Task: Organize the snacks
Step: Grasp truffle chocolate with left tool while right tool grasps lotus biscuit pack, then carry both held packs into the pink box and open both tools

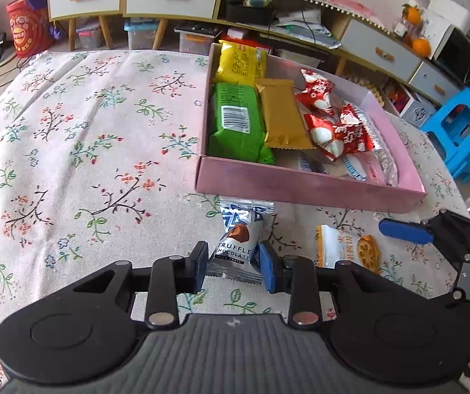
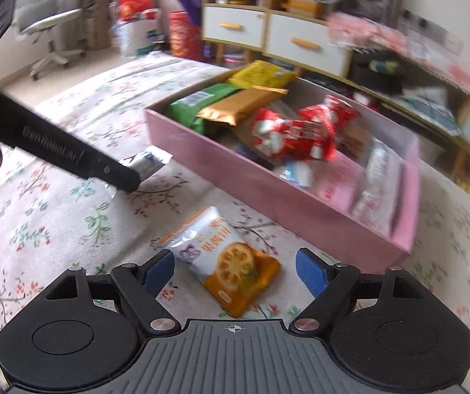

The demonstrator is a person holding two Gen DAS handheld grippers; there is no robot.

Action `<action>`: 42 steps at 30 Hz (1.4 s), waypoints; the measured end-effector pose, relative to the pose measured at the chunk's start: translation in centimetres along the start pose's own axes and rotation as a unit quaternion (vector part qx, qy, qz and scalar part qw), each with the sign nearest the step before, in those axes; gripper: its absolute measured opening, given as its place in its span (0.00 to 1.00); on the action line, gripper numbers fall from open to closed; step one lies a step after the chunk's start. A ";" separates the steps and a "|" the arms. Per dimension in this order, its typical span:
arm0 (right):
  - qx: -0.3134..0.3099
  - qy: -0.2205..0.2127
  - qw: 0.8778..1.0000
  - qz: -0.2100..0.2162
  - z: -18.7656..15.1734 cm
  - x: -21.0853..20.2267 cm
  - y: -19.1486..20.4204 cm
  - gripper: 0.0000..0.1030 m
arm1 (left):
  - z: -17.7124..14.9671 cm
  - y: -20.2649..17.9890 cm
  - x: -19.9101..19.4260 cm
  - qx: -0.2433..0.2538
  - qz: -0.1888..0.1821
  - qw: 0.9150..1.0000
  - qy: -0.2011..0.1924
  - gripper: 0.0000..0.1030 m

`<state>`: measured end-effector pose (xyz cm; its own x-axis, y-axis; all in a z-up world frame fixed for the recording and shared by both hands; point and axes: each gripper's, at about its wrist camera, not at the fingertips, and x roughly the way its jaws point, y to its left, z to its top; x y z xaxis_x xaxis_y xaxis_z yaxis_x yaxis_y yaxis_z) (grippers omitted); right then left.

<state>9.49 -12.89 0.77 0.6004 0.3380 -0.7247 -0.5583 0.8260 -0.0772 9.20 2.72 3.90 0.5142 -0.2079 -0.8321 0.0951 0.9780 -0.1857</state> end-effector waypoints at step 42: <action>0.342 -0.042 0.938 -0.030 2.7 -7.2 -13.7 0.37 | 5.5 2.2 -4.8 -0.074 0.031 0.990 -0.114 0.30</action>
<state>14.36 -25.46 8.88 0.6785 0.2924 -0.6739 -0.0408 0.9310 0.3628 11.64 5.95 10.35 0.6955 -0.1217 -0.7081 -0.0608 0.9720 -0.2268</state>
